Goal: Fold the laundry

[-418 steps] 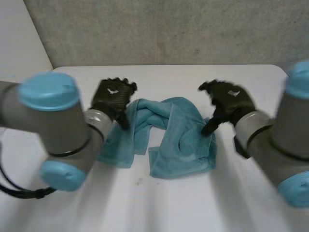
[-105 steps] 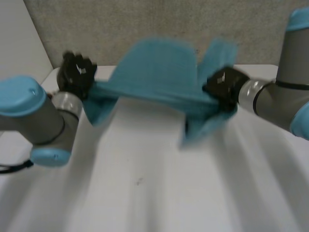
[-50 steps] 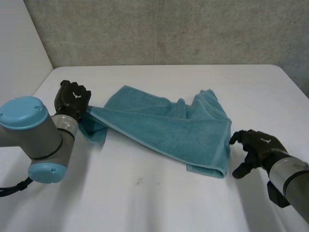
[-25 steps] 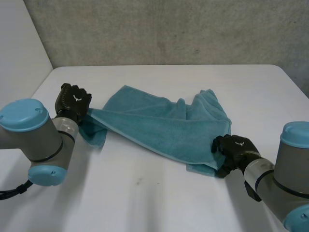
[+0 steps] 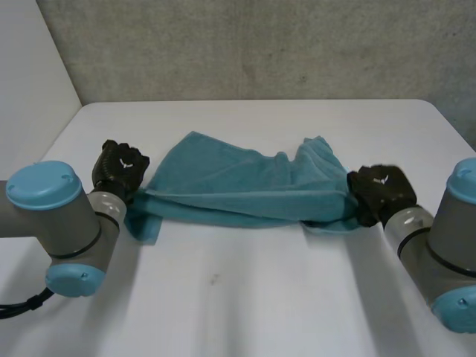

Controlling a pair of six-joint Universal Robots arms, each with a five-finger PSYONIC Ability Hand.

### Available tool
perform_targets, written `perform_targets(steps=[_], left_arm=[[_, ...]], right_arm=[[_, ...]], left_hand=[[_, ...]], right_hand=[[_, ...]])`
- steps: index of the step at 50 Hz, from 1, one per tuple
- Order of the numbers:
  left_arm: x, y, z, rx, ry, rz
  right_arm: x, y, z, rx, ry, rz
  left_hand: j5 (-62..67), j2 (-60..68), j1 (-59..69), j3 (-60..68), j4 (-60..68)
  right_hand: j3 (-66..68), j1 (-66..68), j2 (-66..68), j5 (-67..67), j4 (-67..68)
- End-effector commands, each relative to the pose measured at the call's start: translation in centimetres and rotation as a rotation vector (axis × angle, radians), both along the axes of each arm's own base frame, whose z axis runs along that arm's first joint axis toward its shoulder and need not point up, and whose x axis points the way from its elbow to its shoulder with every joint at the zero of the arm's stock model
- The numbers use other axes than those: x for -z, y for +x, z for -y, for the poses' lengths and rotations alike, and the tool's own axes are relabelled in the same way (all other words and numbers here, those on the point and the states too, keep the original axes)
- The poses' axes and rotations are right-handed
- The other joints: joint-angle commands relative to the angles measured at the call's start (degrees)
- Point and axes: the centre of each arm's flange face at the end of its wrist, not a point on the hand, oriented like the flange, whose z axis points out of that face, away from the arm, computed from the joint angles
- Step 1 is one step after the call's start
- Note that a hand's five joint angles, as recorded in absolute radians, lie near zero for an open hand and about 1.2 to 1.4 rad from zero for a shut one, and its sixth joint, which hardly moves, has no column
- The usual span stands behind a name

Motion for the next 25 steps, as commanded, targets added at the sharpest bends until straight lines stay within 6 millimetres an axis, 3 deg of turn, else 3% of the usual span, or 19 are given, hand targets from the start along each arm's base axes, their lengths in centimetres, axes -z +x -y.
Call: perform_targets(steps=[1,4,13,15,16,17,22,23,25], left_arm=[[1.2,0.3,-0.6,-0.011,0.092,-0.028],[1.5,0.4,-0.8,-0.017,0.125,-0.037],[1.8,0.9,-1.9,-0.03,0.193,-0.021],[1.7,1.0,-2.1,-0.03,0.192,-0.018],[1.2,1.1,-2.2,-0.031,0.18,-0.014],[1.2,1.1,-2.2,-0.031,0.18,-0.014],[-2.4,0.7,-3.2,-0.01,0.099,-0.037],[-4.1,0.6,-3.7,-0.003,0.063,-0.052],[-5.1,0.5,-4.0,0.003,0.038,-0.061]], right_arm=[[-3.2,0.1,-0.3,-0.043,-0.155,-0.136],[-4.7,0.0,-0.2,-0.04,-0.21,-0.15],[-6.3,-0.5,-0.2,-0.031,-0.276,-0.188],[-6.1,-1.7,0.5,0.001,-0.273,-0.223],[-6.0,-2.1,0.7,0.008,-0.264,-0.235],[-6.0,-2.2,0.9,0.013,-0.263,-0.241],[-7.0,-2.5,1.1,0.026,-0.279,-0.248],[-7.5,-2.6,1.1,0.029,-0.288,-0.246],[-9.7,-2.8,1.0,0.034,-0.32,-0.255]], left_hand=[[-3.4,-3.5,-2.0,-3.7,-3.3],[-3.2,-3.3,-1.8,-3.6,-3.1],[0.5,0.4,1.9,0.1,0.6],[17.2,17.1,18.6,16.8,17.3],[41.8,41.7,43.2,41.4,41.9],[42.0,41.9,43.4,41.6,42.1],[42.0,41.9,43.4,41.6,42.1],[42.0,41.9,43.4,41.6,42.1],[42.0,41.9,43.4,41.6,42.1]], right_hand=[[12.4,24.3,13.0,14.2,12.0],[12.4,24.3,13.0,14.2,12.0],[12.4,24.3,13.0,14.2,12.0],[12.4,24.3,13.0,14.2,12.0],[12.4,24.3,13.0,14.2,12.0],[12.4,24.3,13.0,14.2,12.0],[12.4,24.3,13.0,14.2,12.0],[12.4,24.3,13.0,14.2,12.0],[12.4,24.3,13.0,14.2,12.0]])
